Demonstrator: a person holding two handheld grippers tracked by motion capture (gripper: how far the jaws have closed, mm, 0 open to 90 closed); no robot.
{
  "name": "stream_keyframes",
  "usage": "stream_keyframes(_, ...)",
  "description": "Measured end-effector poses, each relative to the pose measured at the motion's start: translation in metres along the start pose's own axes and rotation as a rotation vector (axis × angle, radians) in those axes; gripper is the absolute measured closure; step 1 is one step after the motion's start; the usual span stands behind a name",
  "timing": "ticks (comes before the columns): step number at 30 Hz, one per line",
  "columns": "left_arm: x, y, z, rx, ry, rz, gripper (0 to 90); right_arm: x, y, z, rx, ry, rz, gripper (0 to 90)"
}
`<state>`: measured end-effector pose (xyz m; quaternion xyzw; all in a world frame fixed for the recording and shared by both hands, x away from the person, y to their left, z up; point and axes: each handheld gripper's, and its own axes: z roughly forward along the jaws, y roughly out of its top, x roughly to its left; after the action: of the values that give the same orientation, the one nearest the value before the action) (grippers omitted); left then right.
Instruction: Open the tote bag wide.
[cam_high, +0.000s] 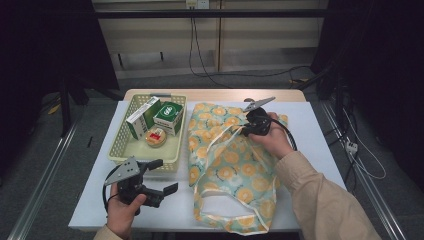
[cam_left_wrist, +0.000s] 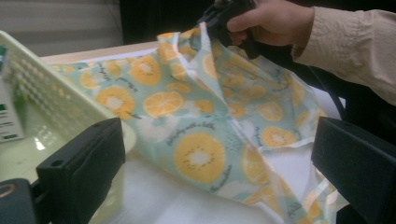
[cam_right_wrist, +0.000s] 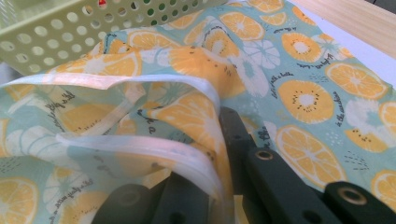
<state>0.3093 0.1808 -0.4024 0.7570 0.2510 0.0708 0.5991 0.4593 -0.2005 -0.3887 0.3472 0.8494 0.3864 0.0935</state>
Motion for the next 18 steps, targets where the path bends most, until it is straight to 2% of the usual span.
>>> stream_keyframes(3,-0.007,0.003,0.012,0.032,-0.024,0.004,2.6,0.0,0.0,0.002,0.0,-0.002,-0.001,89.0)
stream_keyframes(5,-0.013,0.005,0.021,0.046,-0.013,0.011,3.0,0.001,0.0,0.002,-0.001,-0.005,0.0,89.0)
stream_keyframes(6,-0.015,0.007,0.026,0.069,-0.009,0.012,3.2,0.001,0.0,0.002,-0.001,-0.006,-0.001,89.0)
stream_keyframes(7,-0.017,0.009,0.031,0.079,0.01,0.006,4.5,0.001,0.0,0.002,0.0,-0.007,-0.001,89.0)
stream_keyframes(9,-0.018,0.01,0.039,0.09,0.021,-0.002,5.2,0.001,0.0,0.001,0.001,-0.007,-0.003,89.0)
stream_keyframes(10,-0.018,0.011,0.043,0.096,0.033,0.001,8.0,0.0,0.0,0.001,0.0,-0.008,-0.001,89.0)
stream_keyframes(13,-0.02,0.012,0.056,0.11,0.016,0.019,14.8,0.001,0.0,0.0,-0.003,-0.012,0.0,89.0)
stream_keyframes(17,-0.024,0.012,0.073,0.139,0.026,0.032,17.8,0.001,0.001,-0.001,0.0,-0.014,-0.004,89.0)
stream_keyframes(18,-0.025,0.012,0.075,0.139,0.023,0.032,21.8,0.001,0.0,-0.001,0.0,-0.015,-0.004,89.0)
